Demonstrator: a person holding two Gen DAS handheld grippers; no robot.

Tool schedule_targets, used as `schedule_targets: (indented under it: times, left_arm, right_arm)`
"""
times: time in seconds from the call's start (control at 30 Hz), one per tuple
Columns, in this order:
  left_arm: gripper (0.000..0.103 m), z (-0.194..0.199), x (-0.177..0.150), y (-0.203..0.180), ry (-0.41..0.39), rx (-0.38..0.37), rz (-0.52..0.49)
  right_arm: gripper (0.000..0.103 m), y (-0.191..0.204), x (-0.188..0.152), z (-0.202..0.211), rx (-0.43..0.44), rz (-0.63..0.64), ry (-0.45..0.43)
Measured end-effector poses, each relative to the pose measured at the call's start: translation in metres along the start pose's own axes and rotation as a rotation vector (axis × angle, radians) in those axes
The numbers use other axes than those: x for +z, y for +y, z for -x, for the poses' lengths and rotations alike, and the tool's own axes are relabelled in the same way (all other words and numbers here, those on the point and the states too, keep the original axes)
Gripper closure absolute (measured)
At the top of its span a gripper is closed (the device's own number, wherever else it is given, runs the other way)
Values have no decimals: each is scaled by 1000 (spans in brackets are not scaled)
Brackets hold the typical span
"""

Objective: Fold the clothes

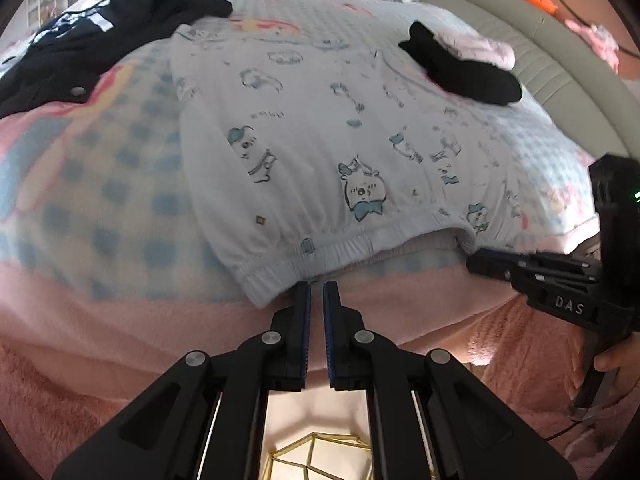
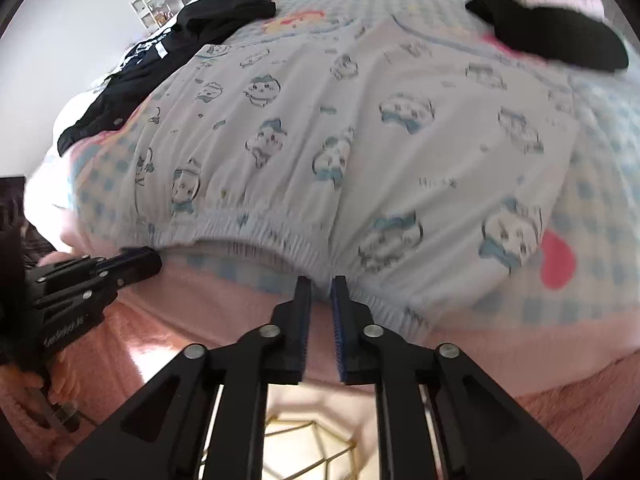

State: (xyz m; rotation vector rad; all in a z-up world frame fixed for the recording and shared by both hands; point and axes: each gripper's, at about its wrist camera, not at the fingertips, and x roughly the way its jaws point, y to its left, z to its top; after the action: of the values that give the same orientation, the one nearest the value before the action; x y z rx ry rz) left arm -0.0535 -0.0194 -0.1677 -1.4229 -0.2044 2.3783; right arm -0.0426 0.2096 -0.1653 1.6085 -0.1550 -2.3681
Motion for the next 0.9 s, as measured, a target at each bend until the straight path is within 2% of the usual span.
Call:
schedule_targets:
  times: [0.07,0.13,0.17,0.2,0.23,0.27,0.33,0.4,0.47,0.53,0.67,0.73,0.83,0.9]
  left_arm:
    - [95,12,3,-5,-32,1,-33]
    - [93,23,11,-15,-64,4,-88]
    - [91,27,17,-20,-82,6,-102]
    - [83,29,23,-22,-100,-5,-102]
    - [71,29,31,-24,-114,-28,-89]
    - [65,28,37,-25,-127,-47,-77]
    - [65,23,44,-28,-138,-29,-72]
    - [66,8,44,-26,-123,58,-76]
    - [75,-7,40,-19,-98,154,-77]
    - [77,-13,30,-7,-68,187,-53]
    - [78,-9,17,6,-43,267,-30]
    - [78,-2,16,10,-32,336,-30]
    - [78,15,20,18,-67,286,23]
    - [78,27,23,13,-121,249,12]
  right_arm:
    - [85,-1,-2,13,49,-5,3]
    - [76,3,-1,31,63,-6,-49]
    - [66,7,1,38,59,5,-81]
    - [61,11,5,44,50,24,-116]
    - [61,12,9,44,23,34,-141]
    - [61,13,13,43,-9,39,-160]
    - [61,6,21,32,-50,-3,-141]
    - [61,-9,21,18,-62,-66,-100]
    - [61,-24,14,8,-64,-114,-62]
    - [61,-36,4,4,-52,-142,-49]
    - [61,-48,-12,11,-60,-146,-46]
    - [61,-50,-17,15,-69,-160,-47]
    - [61,-54,-16,23,-92,-194,-59]
    - [61,-51,-13,40,-121,-203,-140]
